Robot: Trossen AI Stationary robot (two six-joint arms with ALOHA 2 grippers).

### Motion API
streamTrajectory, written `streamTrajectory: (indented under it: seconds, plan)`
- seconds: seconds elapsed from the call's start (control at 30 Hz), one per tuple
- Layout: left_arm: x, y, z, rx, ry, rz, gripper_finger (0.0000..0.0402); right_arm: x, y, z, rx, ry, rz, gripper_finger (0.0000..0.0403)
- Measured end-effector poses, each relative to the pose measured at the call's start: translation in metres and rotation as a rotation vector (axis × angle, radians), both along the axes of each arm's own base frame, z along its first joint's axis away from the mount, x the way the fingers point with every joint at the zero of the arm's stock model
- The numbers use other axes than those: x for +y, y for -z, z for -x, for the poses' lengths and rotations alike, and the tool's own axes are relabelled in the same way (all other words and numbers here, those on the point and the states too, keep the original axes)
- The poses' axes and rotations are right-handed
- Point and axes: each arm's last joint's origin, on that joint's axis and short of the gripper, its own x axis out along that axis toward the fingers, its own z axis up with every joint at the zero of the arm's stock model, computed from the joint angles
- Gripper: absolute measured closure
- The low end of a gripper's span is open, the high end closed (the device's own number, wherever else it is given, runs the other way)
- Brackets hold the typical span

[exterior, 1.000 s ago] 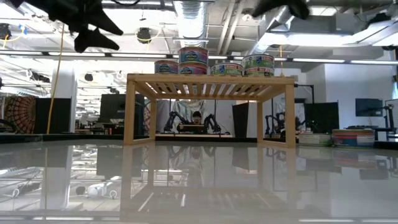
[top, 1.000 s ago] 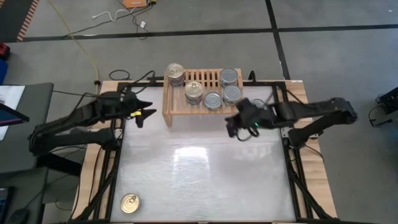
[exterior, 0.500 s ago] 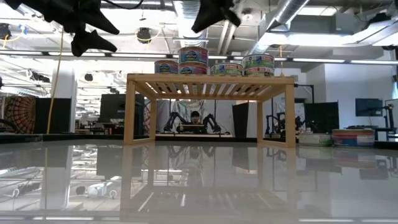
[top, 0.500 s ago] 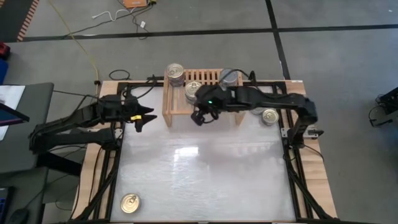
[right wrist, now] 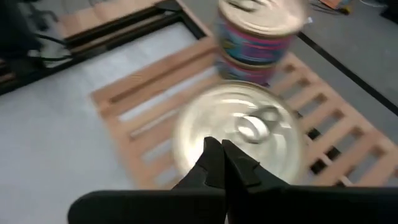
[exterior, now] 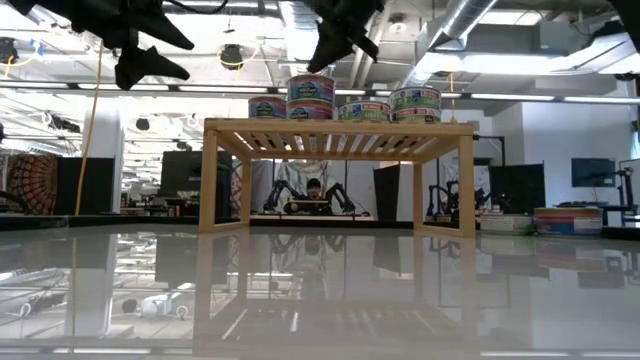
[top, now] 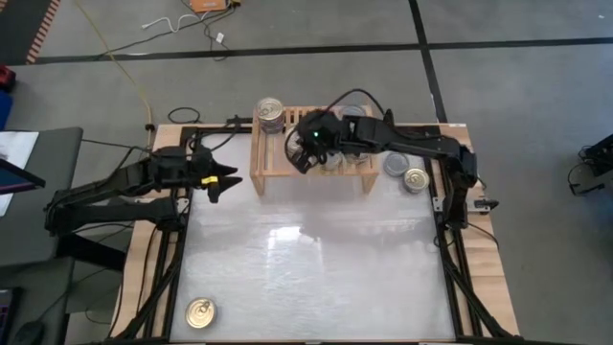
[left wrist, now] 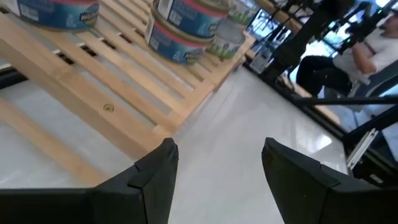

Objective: Stack canned seafood by type on shelf
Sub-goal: Adjust the blue-pink stacked tuna cans on the shelf

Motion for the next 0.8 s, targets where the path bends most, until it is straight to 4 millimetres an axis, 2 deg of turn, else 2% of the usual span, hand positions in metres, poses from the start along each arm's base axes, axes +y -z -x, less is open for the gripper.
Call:
streamTrajectory:
  seconds: [0.2,0.43,0.6,0.8]
  plan:
    - [0.0,-0.004,-0.001,-0.045,-0.001,-0.012,0.018,-0.018,0.001,0.005,0.026,0.022,0.006,0.0389]
    - [0.001,-0.006,-0.002,-0.055,-0.008,-0.026,0.018,-0.026,0.015,-0.002,0.056,-0.02,-0.035,0.0389]
    - [0.001,-0.006,-0.002,-0.056,-0.01,-0.025,0.018,-0.028,0.018,-0.006,0.054,-0.023,-0.027,0.0389]
    - [0.001,-0.006,-0.002,-0.06,-0.013,-0.013,0.018,-0.039,0.018,-0.005,0.037,-0.001,-0.023,0.0389]
